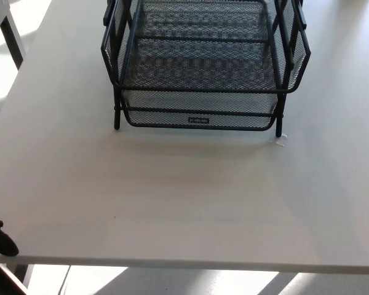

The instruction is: The robot uses its right hand to grab the drawer kept on the middle of the desk and pull it out towards the robot

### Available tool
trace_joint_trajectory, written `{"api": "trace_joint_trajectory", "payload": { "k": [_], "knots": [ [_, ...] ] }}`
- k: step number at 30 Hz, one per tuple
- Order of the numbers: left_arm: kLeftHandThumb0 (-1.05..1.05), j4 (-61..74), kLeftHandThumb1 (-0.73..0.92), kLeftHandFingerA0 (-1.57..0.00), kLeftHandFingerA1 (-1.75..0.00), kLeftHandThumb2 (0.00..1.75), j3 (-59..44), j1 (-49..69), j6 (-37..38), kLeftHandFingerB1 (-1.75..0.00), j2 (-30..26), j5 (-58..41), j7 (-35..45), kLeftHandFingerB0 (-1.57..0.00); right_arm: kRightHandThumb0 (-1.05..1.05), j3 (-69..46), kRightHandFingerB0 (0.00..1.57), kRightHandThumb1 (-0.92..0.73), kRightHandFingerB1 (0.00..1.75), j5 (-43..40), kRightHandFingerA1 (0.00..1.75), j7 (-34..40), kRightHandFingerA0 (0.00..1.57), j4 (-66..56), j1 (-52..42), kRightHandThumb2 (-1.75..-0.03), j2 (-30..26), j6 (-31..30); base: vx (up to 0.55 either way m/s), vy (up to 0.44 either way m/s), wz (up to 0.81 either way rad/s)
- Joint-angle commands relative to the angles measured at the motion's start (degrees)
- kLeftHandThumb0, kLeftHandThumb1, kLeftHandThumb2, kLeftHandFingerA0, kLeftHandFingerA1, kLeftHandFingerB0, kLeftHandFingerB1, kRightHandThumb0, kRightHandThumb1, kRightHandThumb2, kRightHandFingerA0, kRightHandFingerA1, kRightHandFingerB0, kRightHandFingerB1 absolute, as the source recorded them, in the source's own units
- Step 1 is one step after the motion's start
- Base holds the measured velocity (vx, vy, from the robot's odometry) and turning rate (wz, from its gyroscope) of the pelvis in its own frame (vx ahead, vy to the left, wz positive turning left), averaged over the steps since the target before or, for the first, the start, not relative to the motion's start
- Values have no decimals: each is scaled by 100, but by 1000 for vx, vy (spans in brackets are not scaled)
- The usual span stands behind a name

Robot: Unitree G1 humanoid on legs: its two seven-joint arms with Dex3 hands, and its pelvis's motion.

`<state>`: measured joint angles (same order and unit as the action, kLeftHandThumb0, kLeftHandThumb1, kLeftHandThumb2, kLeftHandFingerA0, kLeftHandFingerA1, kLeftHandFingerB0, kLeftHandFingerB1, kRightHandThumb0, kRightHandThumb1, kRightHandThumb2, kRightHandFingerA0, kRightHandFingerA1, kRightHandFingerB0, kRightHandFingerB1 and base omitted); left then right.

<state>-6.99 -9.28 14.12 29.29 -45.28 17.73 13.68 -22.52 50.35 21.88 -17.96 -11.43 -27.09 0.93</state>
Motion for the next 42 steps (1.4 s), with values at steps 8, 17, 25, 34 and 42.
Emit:
{"api": "trace_joint_trajectory", "payload": {
  "k": [8,17,25,34,42],
  "knots": [
    [-29,-18,56,-80,-87,56,-68,20,41,-57,-52,45,2,-80,-39,-340,0,-39,51,-74,53,1271,0,1702,-585,-97,155,-129,0,0,0],
    [-31,-73,56,-80,-84,56,-66,6,119,-56,-55,89,-49,-79,-66,-144,15,-47,42,-547,53,1597,5,3958,-274,-78,-48,33,0,0,0],
    [-29,-95,56,-79,-83,57,-43,-2,155,-54,-64,129,-60,-79,-65,25,19,-47,42,-911,54,1504,7,5357,140,-79,-37,153,0,0,0],
    [-31,-96,57,-79,-86,57,-51,14,221,-56,-37,135,-98,-78,-63,443,17,-49,41,-1388,52,1069,9,6081,295,-79,-156,93,0,0,0],
    [-29,-47,56,-79,-84,57,-28,22,99,-54,-3,193,-98,-79,-62,635,16,-51,39,-2011,53,380,11,6649,495,-77,-184,263,0,0,0]
  ]
}}
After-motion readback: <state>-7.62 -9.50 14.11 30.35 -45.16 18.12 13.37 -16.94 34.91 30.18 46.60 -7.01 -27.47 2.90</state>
